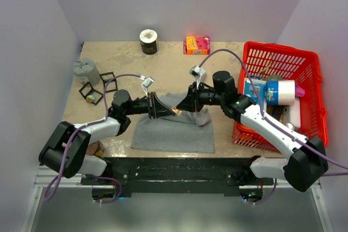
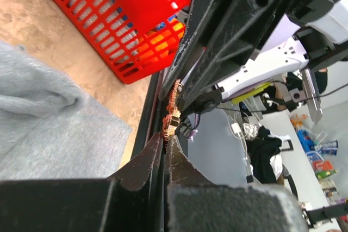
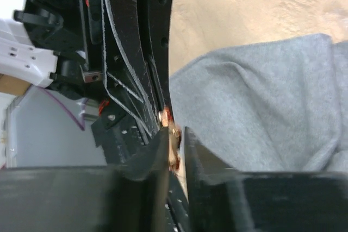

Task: Pin the brooch onto the clothing
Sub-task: Pass from the right arm to the left, then pick up the crumpled clothing from the flattened clothing.

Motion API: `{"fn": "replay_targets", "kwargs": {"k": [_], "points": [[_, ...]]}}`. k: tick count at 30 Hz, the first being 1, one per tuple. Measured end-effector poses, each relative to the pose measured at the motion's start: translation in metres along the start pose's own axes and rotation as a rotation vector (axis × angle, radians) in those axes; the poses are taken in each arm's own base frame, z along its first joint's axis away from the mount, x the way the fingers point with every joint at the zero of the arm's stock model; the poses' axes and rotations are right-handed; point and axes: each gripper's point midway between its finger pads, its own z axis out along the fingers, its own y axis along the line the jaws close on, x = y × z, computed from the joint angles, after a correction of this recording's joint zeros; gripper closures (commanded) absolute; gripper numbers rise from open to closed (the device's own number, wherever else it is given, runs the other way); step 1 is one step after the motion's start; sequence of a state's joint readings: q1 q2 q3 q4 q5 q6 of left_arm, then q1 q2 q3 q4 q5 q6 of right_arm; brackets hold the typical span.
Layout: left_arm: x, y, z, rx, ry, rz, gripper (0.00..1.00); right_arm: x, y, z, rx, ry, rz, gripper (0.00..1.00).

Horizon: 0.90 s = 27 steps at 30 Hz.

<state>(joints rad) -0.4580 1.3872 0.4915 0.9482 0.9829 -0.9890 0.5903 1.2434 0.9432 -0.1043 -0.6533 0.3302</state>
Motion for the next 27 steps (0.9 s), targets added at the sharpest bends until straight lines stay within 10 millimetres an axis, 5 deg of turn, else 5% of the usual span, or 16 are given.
{"fn": "replay_targets", "kwargs": {"k": [3,7,14,27], "points": [[-0.010,0.011,-0.005,-0.056,-0.048,-0.004,1.00,-0.001,-0.008,0.000,0.053,-0.010,0.017,0.29],[-0.023,0.033,-0.015,-0.182,-0.120,0.008,1.00,-0.010,-0.022,-0.007,0.143,-0.054,0.028,0.25],[-0.023,0.048,-0.026,-0.299,-0.207,0.017,1.00,-0.019,-0.061,-0.026,0.416,-0.138,0.073,0.33],[-0.009,0.093,-0.027,-0.405,-0.201,0.008,1.00,0.053,-0.125,0.002,0.757,0.040,0.149,0.53]]}}
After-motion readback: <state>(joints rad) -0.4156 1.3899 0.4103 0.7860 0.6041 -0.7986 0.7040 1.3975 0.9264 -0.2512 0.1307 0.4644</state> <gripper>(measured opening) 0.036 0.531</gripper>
